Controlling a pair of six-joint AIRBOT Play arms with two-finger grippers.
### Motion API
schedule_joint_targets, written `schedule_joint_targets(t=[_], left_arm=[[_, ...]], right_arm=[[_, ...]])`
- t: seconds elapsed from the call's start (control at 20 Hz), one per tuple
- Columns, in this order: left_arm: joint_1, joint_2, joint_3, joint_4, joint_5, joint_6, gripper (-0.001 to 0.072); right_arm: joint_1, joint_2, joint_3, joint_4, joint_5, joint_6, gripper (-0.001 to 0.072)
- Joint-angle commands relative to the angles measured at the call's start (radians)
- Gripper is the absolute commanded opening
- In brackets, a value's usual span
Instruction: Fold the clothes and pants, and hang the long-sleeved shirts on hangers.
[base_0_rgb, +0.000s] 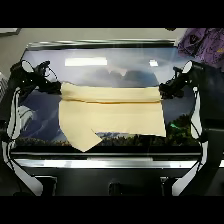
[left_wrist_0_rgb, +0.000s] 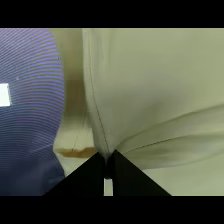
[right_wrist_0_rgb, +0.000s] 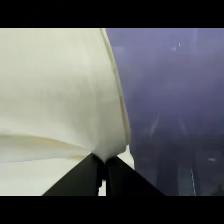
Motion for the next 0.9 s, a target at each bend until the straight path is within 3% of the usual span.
schedule_joint_targets(t=[0.0, 0.25, 0.3, 0.35, 0.4, 0.45, 0.5, 0.7, 0.85], left_arm=[[-0.011, -0.005, -0.001, 0.018, -0.077, -0.003, 0.0015], [-0.033, -0.051, -0.001, 0.018, -0.077, -0.03, 0.0016], [-0.037, -0.057, -0.001, 0.018, -0.074, -0.03, 0.0033], [-0.039, -0.058, 0.0, 0.018, -0.066, -0.038, 0.0165], [-0.038, -0.056, 0.004, 0.018, -0.057, -0.067, 0.0424], [-0.032, -0.053, 0.019, 0.018, -0.056, -0.091, 0.0648], [-0.023, -0.042, 0.035, 0.018, -0.057, -0.107, 0.0681], [0.065, 0.119, -0.018, 0.018, -0.087, -0.133, 0.0679], [0.171, 0.352, -0.359, -0.019, -0.034, -0.15, 0.0679]], right_arm=[[0.001, -0.027, -0.012, 0.003, 0.062, 0.014, 0.003], [0.001, -0.029, -0.049, 0.004, 0.085, 0.027, 0.0031], [0.001, -0.031, -0.049, 0.005, 0.09, 0.031, 0.0063], [0.001, -0.031, -0.049, 0.007, 0.091, 0.032, 0.0216], [0.001, -0.029, -0.049, 0.011, 0.097, 0.027, 0.0382], [-0.001, -0.023, -0.048, 0.01, 0.116, -0.003, 0.0478], [-0.002, -0.009, -0.048, 0.002, 0.129, -0.034, 0.0495], [-0.094, 0.111, -0.059, 0.069, 0.111, -0.117, 0.0492], [-0.252, 0.235, -0.236, 0.262, 0.078, -0.198, 0.0492]])
